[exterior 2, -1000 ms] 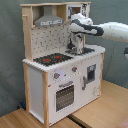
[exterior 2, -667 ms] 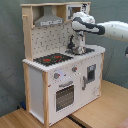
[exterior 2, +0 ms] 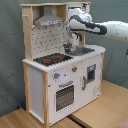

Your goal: Play with the kitchen

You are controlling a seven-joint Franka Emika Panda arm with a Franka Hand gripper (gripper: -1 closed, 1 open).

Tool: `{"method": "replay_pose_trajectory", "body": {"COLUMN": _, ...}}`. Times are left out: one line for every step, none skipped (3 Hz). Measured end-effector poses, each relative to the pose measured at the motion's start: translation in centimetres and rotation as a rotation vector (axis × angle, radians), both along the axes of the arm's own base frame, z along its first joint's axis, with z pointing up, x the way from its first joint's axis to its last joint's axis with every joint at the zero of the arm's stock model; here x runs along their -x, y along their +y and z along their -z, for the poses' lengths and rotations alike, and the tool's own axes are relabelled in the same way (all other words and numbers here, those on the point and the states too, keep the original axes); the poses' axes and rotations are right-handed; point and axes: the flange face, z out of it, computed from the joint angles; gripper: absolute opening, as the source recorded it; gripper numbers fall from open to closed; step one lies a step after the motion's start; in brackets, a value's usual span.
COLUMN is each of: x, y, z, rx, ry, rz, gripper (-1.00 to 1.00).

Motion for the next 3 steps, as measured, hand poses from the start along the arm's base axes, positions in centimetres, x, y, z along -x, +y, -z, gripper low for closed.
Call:
{"method": "replay_pose_trajectory", "body": {"x": 0.7, "y": 4.7, "z": -0.4, "rx": -0.011, "ry": -0.047, "rz": -0.057, "gripper": -1.00}}
{"method": "replay_pose_trajectory", "body": {"x": 1.0, "y": 8.3, "z": -0.2, "rx": -0.027, "ry": -0.100, "rz": -0.107, "gripper": -1.00}}
{"method": "replay_pose_trajectory", "body": {"x": 0.8, "y": 10.9, "z": 0.6, "rx": -0.053, "ry": -0.148, "rz": -0.141, "gripper": -1.00}}
